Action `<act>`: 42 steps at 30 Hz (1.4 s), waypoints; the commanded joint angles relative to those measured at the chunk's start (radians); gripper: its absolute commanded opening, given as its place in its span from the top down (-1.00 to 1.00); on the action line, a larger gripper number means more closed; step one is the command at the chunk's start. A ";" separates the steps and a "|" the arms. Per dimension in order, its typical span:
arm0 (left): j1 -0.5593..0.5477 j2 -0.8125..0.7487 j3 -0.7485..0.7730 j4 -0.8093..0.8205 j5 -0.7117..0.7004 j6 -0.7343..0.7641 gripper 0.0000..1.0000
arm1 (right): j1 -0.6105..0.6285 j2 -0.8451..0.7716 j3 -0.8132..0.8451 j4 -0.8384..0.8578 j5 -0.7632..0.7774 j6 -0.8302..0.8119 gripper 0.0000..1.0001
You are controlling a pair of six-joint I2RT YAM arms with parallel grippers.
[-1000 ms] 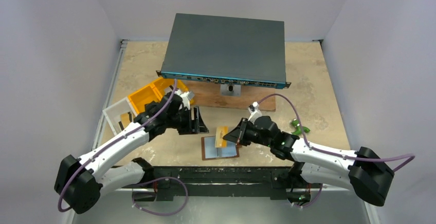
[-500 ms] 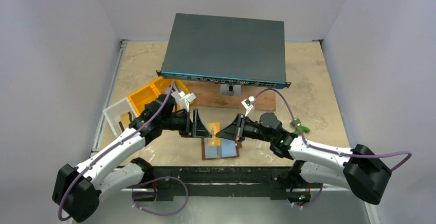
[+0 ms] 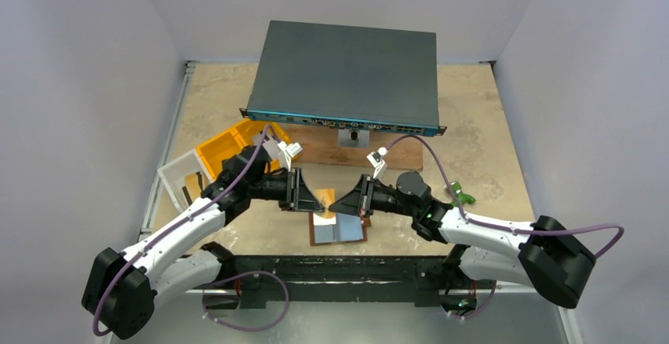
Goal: Take the credit cards out of the card holder
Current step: Remove the credit card from the card holder, then place the credit card in the storage box.
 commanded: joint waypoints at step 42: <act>0.270 0.224 0.572 -1.141 -1.513 0.038 1.00 | -0.003 -0.096 0.153 -0.468 0.206 -0.239 -0.98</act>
